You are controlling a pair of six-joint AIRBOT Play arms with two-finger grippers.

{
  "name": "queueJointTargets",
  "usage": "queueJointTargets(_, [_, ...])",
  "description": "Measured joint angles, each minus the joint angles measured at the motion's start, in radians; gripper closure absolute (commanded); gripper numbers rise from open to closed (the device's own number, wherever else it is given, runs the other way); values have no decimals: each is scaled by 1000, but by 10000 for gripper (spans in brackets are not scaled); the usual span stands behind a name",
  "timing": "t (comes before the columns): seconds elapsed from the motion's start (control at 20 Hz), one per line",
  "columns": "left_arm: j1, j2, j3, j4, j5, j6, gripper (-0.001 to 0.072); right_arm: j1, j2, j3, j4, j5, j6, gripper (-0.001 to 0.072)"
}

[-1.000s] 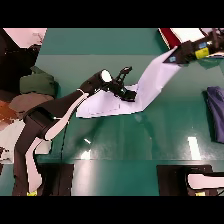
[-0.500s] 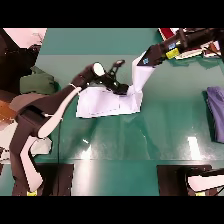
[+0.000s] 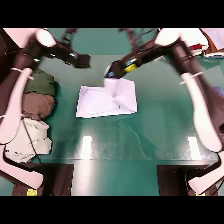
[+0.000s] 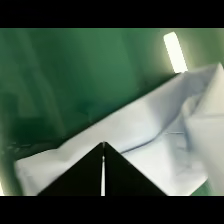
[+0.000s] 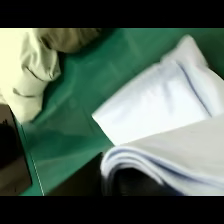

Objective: Fold the shirts.

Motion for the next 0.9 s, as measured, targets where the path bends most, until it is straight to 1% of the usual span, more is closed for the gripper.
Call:
queueJointTargets(0.05, [26,27,0,0,-11,2,682,32,-34,1,14,-51,-16,232])
queueJointTargets(0.1, [50,52,1,0,-22,2,682,63,-71,7,27,-92,-27,234])
queueJointTargets(0.15, [70,72,1,5,-33,3,682,84,-101,18,39,-121,-36,271])
queueJointTargets(0.25, [98,106,1,9,-53,7,682,107,-134,38,51,-136,-48,281])
queueJointTargets(0.35, [109,124,0,13,-82,13,682,90,-124,25,22,-112,-52,282])
queueJointTargets(0.45, [118,135,1,13,-107,16,682,40,-76,-32,-40,-56,-47,282])
queueJointTargets(0.6, [124,142,0,15,-134,18,682,-85,29,-195,-142,11,-29,280])
queueJointTargets(0.65, [124,142,0,15,-141,19,682,-133,66,-259,-157,17,-23,212])
queueJointTargets(0.7, [124,143,0,14,-143,19,682,-187,102,-334,-167,13,-17,46])
queueJointTargets(0.75, [125,143,0,14,-144,20,682,-237,130,-404,-172,0,-13,-7])
queueJointTargets(0.9, [126,144,0,14,-137,21,682,-381,168,-586,-118,-44,-9,-3])
